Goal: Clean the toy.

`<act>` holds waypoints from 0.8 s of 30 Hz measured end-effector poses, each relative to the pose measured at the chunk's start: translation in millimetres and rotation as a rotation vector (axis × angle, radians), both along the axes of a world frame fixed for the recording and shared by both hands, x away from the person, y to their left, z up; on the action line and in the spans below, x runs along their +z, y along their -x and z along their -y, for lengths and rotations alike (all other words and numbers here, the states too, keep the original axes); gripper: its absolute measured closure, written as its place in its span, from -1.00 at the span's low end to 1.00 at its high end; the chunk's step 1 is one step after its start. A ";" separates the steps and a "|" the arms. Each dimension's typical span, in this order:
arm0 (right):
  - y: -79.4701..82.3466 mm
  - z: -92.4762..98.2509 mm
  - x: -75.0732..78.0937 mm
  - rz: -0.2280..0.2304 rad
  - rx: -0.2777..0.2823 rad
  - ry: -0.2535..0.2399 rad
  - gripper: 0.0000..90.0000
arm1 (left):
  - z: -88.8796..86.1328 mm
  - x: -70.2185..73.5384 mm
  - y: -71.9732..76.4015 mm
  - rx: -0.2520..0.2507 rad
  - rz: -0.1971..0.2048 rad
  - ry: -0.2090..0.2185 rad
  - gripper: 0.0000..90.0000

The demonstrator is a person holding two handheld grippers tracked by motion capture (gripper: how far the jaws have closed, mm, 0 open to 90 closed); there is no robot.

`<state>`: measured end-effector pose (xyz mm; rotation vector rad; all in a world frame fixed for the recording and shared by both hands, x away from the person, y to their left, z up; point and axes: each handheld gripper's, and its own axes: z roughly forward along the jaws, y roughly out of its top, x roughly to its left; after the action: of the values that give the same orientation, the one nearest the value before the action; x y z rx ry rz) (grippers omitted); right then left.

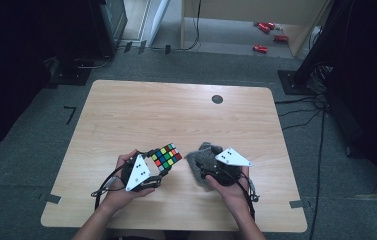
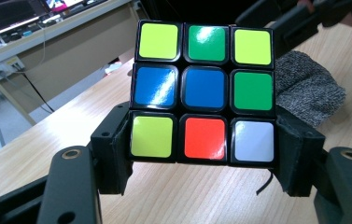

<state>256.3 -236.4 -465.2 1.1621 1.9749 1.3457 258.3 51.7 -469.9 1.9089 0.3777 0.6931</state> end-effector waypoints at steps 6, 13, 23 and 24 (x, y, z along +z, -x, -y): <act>-5.0 1.6 -13.9 -0.033 -0.008 0.045 -0.34 | -1.1 0.5 -0.9 0.001 -0.009 0.008 -0.24; -9.5 3.8 -25.0 -0.073 -0.016 0.082 -0.34 | -2.2 0.6 -1.8 0.003 -0.016 0.016 -0.24; -14.2 5.5 -36.9 -0.131 -0.019 0.125 -0.35 | -3.9 1.7 -2.2 0.000 -0.031 0.027 -0.24; -14.4 5.1 -38.0 -0.137 -0.019 0.130 -0.35 | -4.1 1.9 -2.3 0.000 -0.033 0.028 -0.24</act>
<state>270.7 -241.6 -503.1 1.2362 2.1075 1.1366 260.7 55.8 -468.0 1.8956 0.4060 0.6543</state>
